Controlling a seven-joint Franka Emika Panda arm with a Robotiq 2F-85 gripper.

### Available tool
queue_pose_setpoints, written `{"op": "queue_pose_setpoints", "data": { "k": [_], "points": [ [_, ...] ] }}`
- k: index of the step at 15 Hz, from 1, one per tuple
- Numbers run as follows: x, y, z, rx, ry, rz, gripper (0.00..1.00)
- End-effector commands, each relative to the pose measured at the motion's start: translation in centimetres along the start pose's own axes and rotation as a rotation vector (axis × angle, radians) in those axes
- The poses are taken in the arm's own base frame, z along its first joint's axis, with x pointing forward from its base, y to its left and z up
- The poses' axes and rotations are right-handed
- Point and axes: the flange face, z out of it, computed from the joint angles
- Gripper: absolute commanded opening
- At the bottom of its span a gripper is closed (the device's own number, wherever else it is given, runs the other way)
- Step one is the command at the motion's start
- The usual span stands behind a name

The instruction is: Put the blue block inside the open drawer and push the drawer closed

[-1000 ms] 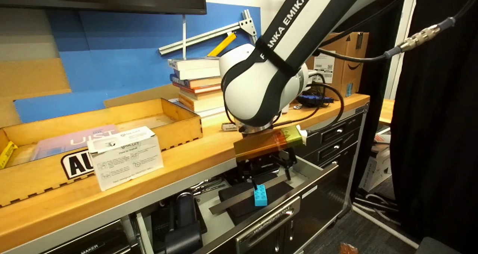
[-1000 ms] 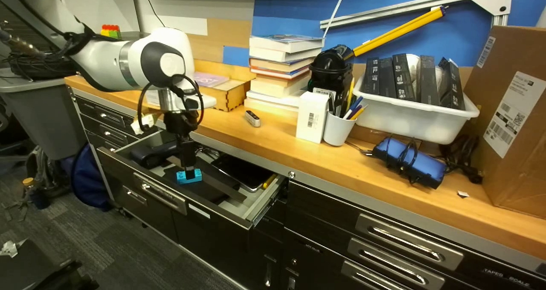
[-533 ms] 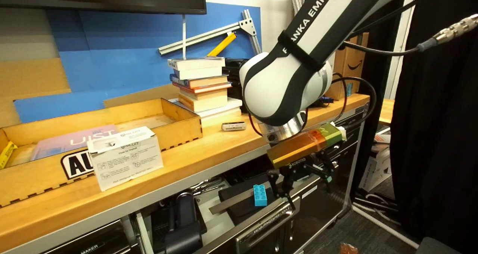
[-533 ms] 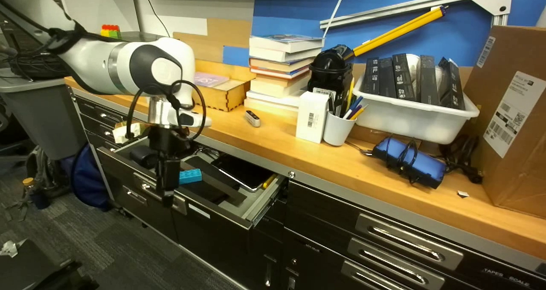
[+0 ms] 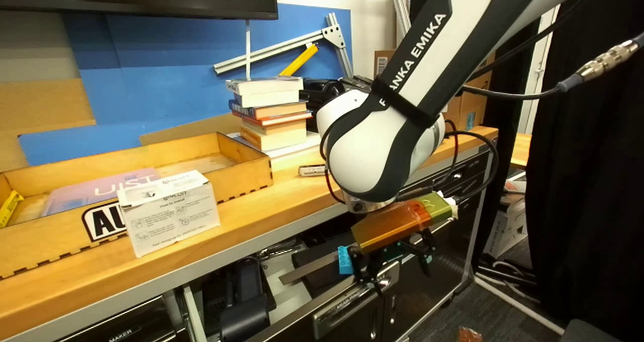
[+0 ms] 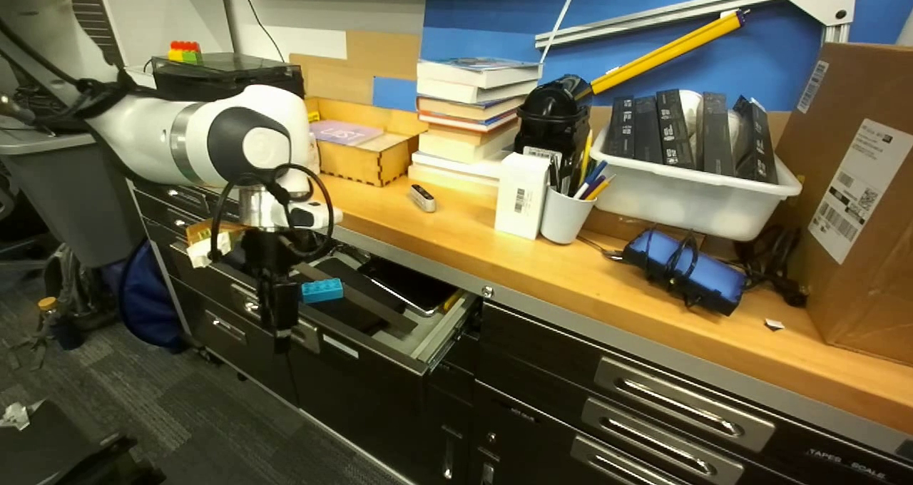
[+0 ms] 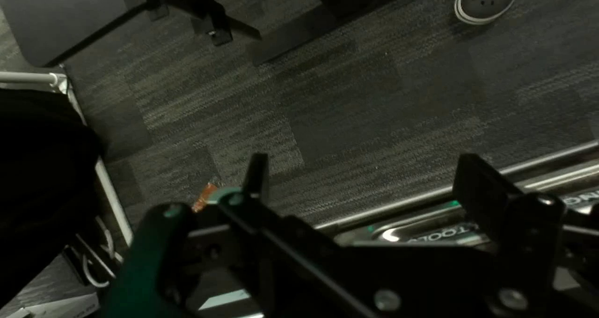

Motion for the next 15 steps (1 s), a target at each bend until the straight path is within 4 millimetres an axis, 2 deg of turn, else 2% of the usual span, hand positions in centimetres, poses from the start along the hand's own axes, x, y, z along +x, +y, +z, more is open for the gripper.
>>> {"op": "queue_pose_setpoints", "data": {
  "k": [1,9,15],
  "points": [
    [0.8,-3.2,-0.5,0.053,0.123,0.010,1.00],
    [4.1,-10.2,-2.7,0.104,0.369,-0.004,1.00],
    [6.4,-14.5,-4.9,0.134,0.514,-0.020,1.00]
  ]
}}
